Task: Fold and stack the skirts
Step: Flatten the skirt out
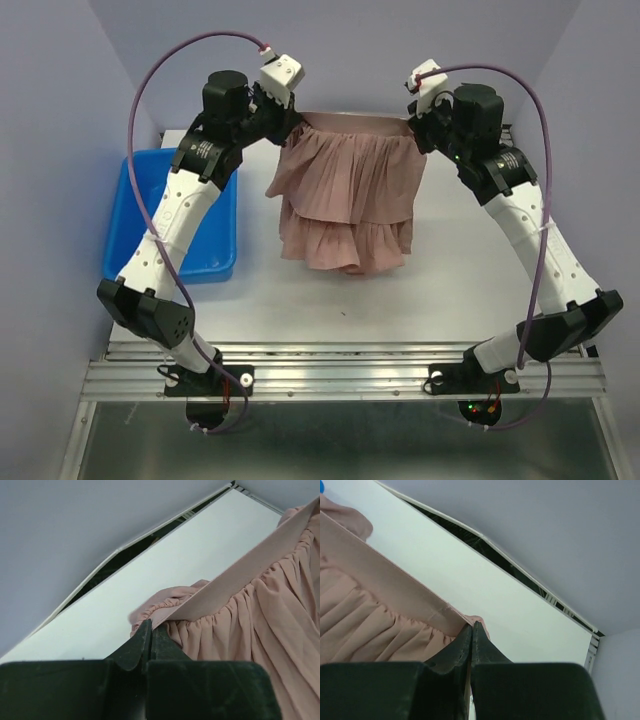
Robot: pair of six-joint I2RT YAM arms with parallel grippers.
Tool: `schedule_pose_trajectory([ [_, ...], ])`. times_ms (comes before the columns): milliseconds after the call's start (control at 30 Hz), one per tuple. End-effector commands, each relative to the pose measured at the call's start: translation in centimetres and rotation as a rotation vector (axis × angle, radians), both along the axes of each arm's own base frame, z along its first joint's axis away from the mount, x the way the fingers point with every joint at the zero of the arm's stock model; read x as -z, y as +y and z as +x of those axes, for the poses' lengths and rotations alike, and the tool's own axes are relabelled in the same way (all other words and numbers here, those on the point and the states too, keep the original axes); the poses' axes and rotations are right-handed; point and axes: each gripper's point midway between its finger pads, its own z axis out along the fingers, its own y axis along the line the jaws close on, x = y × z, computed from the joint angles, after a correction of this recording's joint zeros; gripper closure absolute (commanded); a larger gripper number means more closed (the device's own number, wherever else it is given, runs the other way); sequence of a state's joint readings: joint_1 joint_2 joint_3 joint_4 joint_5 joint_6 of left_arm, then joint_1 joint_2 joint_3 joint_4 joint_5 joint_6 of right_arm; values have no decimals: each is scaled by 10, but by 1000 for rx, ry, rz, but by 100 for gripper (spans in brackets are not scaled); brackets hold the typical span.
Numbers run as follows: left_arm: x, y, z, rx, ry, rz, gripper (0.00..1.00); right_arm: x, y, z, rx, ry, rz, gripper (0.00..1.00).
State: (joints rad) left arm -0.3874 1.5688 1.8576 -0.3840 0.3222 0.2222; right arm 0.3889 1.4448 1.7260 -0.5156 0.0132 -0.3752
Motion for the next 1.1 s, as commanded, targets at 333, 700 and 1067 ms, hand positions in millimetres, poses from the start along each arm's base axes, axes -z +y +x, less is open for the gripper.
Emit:
schedule_pose_trajectory([
  [333, 6, -61, -112, 483, -59, 62, 100, -6, 27, -50, -246, 78, 99, 99],
  [700, 5, -14, -91, 250, -109, 78, 100, -14, -19, -65, -81, -1, -20, 99],
  [1067, 48, 8, -210, 472, -125, 109, 100, 69, -19, -202, -442, 246, -135, 99],
])
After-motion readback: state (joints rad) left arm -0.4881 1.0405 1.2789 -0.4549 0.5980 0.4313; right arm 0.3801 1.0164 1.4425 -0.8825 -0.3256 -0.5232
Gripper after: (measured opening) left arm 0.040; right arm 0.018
